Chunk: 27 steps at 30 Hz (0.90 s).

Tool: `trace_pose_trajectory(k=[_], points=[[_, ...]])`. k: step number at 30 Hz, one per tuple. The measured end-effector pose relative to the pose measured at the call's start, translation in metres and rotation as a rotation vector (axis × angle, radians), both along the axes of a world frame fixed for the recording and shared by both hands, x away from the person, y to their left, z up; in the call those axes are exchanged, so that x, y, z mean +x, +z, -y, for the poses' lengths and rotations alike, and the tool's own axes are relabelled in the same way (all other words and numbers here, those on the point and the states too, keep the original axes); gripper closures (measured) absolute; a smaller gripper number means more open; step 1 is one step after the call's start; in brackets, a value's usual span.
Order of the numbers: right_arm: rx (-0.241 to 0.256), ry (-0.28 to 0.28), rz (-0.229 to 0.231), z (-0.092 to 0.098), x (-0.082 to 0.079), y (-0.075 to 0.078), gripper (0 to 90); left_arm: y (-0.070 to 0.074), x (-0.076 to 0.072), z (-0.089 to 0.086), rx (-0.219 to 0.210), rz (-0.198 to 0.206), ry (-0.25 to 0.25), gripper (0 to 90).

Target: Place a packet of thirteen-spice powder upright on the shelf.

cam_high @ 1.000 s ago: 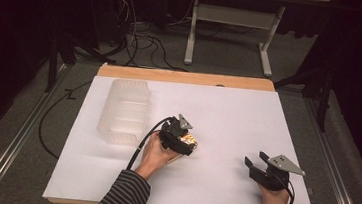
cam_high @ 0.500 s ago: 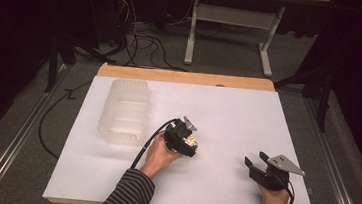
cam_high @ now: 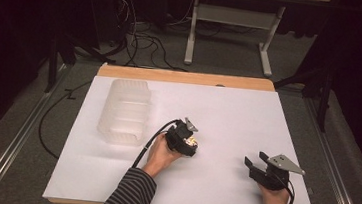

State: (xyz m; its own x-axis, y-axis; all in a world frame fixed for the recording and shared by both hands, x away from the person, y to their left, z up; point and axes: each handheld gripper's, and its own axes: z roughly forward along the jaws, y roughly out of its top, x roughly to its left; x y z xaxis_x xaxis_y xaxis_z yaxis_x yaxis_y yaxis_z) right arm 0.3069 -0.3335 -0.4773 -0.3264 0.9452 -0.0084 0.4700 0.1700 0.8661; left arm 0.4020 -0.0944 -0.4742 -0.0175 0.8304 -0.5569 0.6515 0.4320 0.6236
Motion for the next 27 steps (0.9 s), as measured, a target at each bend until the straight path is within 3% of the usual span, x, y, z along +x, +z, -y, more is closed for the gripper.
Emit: trace_pose_trajectory(k=[9, 19, 27], points=[[0.004, 0.001, -0.007, 0.000, 0.000, 0.000, 38.1, 0.001, 0.000, -0.003, 0.013, 0.016, -0.011, 32.1], [0.001, -0.001, -0.009, 0.000, 0.001, 0.000, 38.1, 0.017, -0.006, -0.013, -0.031, 0.065, -0.009, 33.0], [-0.005, 0.001, -0.005, -0.001, 0.000, 0.000, 38.1, 0.028, -0.009, -0.019, -0.070, 0.068, 0.019, 33.1]])
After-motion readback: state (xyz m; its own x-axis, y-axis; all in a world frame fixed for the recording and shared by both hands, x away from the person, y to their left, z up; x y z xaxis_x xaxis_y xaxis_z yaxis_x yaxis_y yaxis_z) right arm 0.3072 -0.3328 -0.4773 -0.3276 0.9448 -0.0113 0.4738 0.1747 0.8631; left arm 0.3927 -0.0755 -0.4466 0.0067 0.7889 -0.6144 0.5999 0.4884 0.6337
